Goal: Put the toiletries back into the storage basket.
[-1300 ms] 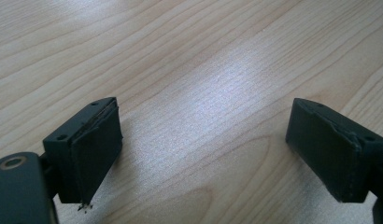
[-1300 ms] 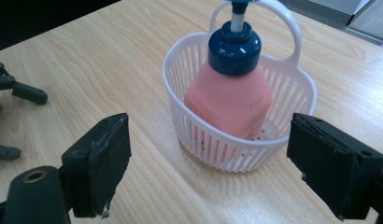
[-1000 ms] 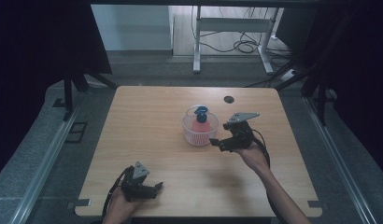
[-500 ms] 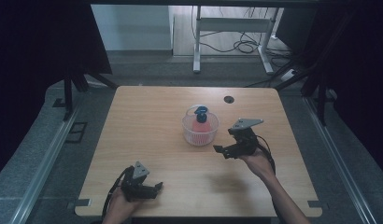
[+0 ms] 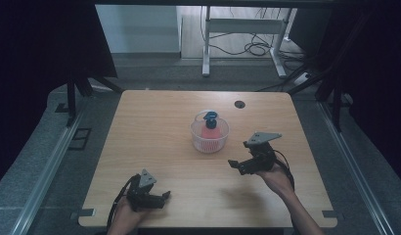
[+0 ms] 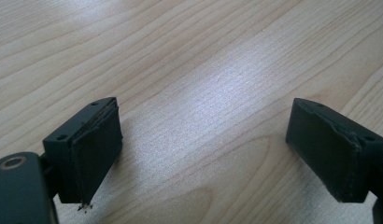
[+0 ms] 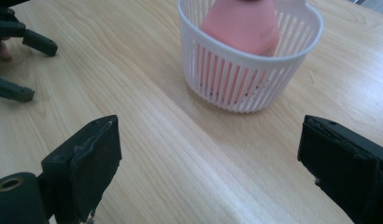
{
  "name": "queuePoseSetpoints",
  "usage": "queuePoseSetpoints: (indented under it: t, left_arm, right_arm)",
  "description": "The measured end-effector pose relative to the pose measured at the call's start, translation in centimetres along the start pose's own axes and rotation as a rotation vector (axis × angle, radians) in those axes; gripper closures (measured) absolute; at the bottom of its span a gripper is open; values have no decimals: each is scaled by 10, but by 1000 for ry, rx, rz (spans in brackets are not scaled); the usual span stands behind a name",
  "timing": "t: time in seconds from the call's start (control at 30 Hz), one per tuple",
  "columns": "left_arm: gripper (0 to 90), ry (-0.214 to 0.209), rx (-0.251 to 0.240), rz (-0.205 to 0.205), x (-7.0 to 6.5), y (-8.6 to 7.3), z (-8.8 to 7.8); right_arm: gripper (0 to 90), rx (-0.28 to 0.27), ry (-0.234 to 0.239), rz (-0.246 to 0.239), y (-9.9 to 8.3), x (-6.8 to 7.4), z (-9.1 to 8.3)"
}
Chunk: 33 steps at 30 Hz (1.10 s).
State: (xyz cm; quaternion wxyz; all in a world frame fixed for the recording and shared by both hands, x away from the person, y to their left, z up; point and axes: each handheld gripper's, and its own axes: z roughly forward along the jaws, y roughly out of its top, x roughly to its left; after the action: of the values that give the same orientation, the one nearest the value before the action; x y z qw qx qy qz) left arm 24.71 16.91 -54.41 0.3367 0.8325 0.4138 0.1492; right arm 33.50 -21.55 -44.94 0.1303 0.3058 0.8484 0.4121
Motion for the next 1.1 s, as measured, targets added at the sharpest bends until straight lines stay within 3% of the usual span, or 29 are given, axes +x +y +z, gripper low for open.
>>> queuePoseSetpoints:
  t: [0.6, 1.1]
  left_arm:
    - [103, 0, -1, 3, 0, 0, 0]
    - [103, 0, -2, -1, 0, 0, 0]
  right_arm:
    - [38, 7, -31, 26, -37, 1, -21]
    - [33, 25, -62, 49, -71, 3, -29]
